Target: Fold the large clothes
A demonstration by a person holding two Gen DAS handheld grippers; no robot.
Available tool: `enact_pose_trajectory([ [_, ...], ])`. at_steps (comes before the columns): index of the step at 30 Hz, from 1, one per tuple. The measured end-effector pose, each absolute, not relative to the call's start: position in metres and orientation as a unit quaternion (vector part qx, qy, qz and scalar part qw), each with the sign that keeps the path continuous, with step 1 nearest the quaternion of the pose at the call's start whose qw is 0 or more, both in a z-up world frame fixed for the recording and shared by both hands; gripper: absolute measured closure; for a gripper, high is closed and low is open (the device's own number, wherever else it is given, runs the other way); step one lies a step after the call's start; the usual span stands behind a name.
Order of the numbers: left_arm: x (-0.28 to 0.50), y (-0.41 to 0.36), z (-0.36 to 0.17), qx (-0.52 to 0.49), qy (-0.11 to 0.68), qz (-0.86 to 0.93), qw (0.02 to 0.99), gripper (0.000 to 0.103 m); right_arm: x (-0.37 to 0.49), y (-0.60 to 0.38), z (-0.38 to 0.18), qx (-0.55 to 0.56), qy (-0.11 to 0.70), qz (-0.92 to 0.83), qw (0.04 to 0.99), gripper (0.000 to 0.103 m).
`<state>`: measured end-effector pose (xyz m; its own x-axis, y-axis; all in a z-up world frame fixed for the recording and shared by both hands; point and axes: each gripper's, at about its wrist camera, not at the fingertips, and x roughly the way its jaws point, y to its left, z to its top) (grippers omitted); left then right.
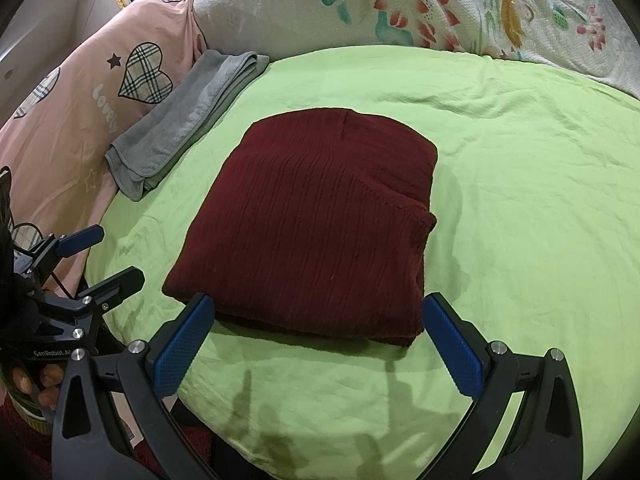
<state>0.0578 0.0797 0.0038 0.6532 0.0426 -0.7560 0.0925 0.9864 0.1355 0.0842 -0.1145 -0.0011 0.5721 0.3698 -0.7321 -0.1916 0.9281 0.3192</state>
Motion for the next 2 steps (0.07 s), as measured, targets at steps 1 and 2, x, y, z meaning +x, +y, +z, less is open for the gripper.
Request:
enact_pose_trajectory([
  [1,0.0583,0.0797,0.0035,0.081,0.417,-0.013,0.905,0.001,0.0852,-0.1142,-0.0014,0.104,0.434,0.159,0.880,0.000],
  [2,0.0587,0.0794,0.0031,0.080,0.416,-0.013,0.906,0.001,0.0860,-0.1143,-0.0017,0.105,0.435,0.160,0.880,0.000],
])
